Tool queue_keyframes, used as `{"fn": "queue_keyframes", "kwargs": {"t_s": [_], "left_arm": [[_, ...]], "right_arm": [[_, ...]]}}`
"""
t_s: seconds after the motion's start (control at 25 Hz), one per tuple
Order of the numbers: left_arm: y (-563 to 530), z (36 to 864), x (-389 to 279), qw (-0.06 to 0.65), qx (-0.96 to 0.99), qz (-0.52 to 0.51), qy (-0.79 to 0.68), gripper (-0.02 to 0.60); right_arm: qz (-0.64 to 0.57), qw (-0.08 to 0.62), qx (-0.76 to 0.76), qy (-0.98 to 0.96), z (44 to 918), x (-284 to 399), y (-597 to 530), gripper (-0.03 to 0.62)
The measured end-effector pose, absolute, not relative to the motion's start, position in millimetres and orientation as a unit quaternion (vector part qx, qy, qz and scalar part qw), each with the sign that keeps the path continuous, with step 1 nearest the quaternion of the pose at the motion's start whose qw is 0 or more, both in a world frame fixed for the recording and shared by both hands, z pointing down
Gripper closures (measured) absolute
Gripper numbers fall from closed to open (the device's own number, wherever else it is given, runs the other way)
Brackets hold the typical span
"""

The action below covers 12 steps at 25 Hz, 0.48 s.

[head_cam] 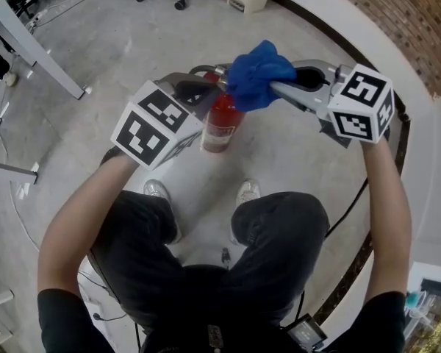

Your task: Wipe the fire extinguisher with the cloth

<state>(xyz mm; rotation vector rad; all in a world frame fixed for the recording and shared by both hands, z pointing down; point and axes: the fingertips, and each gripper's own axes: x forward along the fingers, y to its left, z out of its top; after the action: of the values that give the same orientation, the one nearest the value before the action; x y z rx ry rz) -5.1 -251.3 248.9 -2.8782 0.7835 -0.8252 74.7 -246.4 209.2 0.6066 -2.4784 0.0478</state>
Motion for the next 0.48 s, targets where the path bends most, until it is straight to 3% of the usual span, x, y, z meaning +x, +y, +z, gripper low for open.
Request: {"fn": "queue_keyframes", "kwargs": {"t_s": [0.48], "left_arm": [[-214, 266, 3, 0.029, -0.929, -0.297, 0.217, 0.576]], "right_arm": [[0.072, 0.308, 0.295, -0.901, 270, 143, -202, 0.526]]}}
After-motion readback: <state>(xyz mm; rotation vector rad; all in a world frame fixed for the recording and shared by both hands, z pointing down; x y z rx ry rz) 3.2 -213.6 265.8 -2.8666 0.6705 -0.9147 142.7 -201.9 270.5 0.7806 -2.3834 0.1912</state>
